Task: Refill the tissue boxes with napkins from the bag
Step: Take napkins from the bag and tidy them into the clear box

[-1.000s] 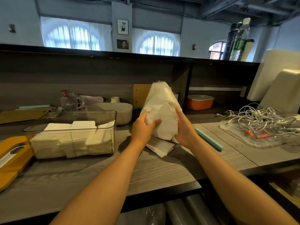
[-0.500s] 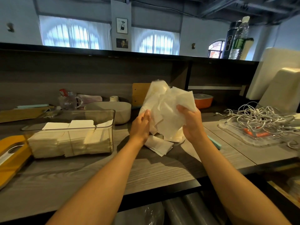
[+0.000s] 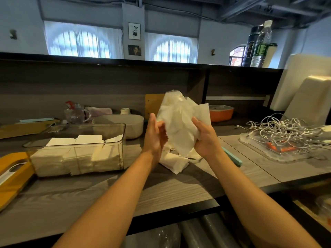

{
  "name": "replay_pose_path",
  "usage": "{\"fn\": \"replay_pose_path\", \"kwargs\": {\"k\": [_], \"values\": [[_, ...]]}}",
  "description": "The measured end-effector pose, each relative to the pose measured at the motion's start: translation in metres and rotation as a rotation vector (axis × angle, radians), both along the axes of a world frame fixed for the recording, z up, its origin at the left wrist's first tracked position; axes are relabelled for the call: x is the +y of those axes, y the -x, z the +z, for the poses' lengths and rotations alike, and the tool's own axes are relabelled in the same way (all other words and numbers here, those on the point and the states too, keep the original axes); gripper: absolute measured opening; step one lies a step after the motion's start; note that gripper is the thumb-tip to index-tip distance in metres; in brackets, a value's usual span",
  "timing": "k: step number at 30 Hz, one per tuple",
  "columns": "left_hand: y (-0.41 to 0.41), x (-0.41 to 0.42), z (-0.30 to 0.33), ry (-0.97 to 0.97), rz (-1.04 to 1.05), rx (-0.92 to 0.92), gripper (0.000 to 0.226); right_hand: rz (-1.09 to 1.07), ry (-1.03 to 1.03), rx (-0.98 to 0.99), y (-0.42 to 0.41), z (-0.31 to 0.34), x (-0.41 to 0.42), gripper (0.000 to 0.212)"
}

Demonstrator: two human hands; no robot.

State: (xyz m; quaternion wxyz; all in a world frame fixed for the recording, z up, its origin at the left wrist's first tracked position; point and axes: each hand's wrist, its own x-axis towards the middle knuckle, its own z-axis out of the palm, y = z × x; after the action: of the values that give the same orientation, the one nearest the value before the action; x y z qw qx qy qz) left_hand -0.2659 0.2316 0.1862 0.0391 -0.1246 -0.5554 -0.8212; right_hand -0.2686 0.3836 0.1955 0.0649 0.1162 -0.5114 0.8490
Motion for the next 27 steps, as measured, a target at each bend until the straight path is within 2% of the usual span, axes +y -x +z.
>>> {"fn": "replay_pose_path", "kwargs": {"k": [3, 7, 11, 13, 15, 17, 19, 21, 24, 27], "values": [[-0.003, 0.001, -0.001, -0.138, -0.167, -0.102, 0.069, -0.132, -0.076, 0.033, 0.002, -0.003, -0.004, 0.033], [-0.006, 0.005, -0.009, -0.081, -0.221, -0.123, 0.067, -0.193, -0.184, 0.001, 0.003, -0.006, -0.009, 0.036], [-0.003, 0.003, -0.014, -0.060, -0.296, -0.104, 0.060, -0.355, -0.373, -0.006, 0.005, -0.006, -0.013, 0.041], [-0.003, 0.007, -0.013, -0.017, -0.237, -0.113, 0.047, -0.397, -0.455, 0.026, 0.007, -0.007, -0.014, 0.047], [0.000, 0.009, -0.012, 0.025, -0.090, -0.154, 0.033, -0.390, -0.517, 0.061, 0.008, -0.009, -0.013, 0.051], [0.006, 0.007, -0.013, 0.003, -0.029, -0.188, 0.027, -0.474, -0.631, 0.176, 0.010, -0.010, -0.010, 0.057], [0.008, 0.001, -0.010, -0.011, -0.012, -0.226, 0.031, -0.724, -0.784, 0.372, 0.011, -0.010, -0.004, 0.060], [0.010, -0.003, -0.009, 0.007, -0.009, -0.230, 0.030, -0.910, -0.844, 0.551, 0.008, -0.007, 0.000, 0.057], [0.009, -0.006, -0.007, 0.042, -0.069, -0.235, 0.024, -0.832, -1.028, 0.647, 0.007, -0.007, -0.005, 0.058], [0.008, -0.008, -0.008, 0.022, -0.152, -0.287, 0.034, -0.611, -1.272, 0.461, 0.012, -0.012, -0.007, 0.059]]}}
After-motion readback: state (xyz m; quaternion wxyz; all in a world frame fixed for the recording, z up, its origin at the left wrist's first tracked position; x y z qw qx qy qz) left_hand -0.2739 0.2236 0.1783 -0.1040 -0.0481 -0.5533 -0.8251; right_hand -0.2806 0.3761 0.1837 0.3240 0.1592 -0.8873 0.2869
